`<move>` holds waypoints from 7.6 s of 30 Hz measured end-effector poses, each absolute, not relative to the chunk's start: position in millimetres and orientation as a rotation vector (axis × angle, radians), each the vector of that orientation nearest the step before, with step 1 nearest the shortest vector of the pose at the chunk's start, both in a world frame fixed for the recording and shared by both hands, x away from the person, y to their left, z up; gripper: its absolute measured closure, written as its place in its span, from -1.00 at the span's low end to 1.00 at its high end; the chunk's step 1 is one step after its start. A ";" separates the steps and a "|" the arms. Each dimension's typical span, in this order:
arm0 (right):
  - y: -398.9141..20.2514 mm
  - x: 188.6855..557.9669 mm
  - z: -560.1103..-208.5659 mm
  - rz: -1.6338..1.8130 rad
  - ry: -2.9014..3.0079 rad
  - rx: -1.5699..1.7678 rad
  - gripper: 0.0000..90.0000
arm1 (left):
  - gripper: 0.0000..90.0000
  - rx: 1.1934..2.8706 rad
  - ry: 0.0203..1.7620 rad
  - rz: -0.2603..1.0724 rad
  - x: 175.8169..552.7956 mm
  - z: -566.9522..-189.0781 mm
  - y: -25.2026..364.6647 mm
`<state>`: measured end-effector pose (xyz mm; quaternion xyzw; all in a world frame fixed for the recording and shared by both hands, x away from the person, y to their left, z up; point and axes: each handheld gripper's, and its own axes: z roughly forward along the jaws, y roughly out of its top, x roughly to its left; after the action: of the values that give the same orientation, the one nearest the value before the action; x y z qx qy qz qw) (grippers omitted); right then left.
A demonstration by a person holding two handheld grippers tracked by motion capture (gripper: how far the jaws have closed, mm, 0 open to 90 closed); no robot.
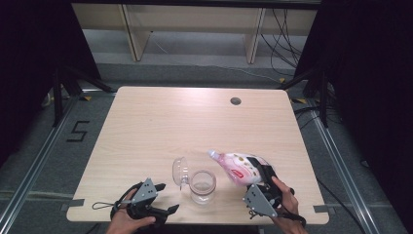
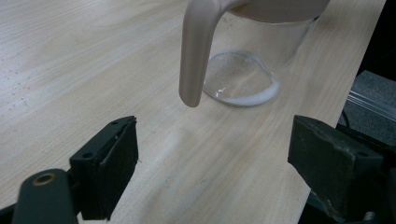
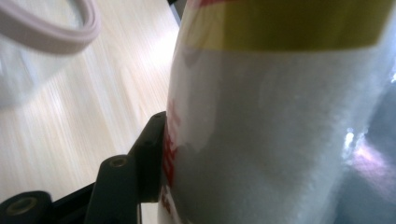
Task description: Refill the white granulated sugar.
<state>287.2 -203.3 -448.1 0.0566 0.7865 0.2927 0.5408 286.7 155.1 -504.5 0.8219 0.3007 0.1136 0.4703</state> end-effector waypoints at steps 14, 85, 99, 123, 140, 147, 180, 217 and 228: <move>-197.2 278.0 -444.9 0.522 1.890 -0.061 0.03 | -0.65 2.002 0.766 0.273 286.7 -504.7 155.6; -174.0 263.2 -439.3 -0.013 1.738 -0.595 0.09 | -0.65 2.006 0.766 0.280 287.1 -504.8 155.9; -174.5 261.6 -438.5 -0.039 1.731 -0.597 0.09 | -0.65 1.997 0.778 0.275 286.8 -505.7 155.0; -174.1 261.0 -433.1 -0.137 1.711 -0.679 0.11 | -0.65 2.010 0.769 0.279 287.0 -504.9 156.1; -169.1 257.9 -433.1 -0.133 1.708 -0.680 0.12 | -0.65 1.999 0.769 0.276 287.0 -505.2 155.6; -165.8 257.4 -432.7 -0.134 1.707 -0.692 0.13 | -0.65 2.001 0.769 0.276 286.9 -505.3 155.5; -179.5 264.3 -429.0 -0.156 1.709 -0.669 0.16 | -0.65 2.004 0.770 0.281 286.8 -504.1 156.7; -169.0 260.3 -429.7 -0.148 1.714 -0.697 0.18 | -0.65 2.008 0.769 0.277 286.7 -504.6 156.2; -175.7 265.5 -427.1 -0.150 1.724 -0.664 0.19 | -0.65 2.016 0.748 0.288 288.0 -504.1 157.0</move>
<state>265.5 -175.7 -427.1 -0.2867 0.7437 -0.0649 0.6005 288.0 157.0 -504.1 0.8216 0.3048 0.1176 0.4671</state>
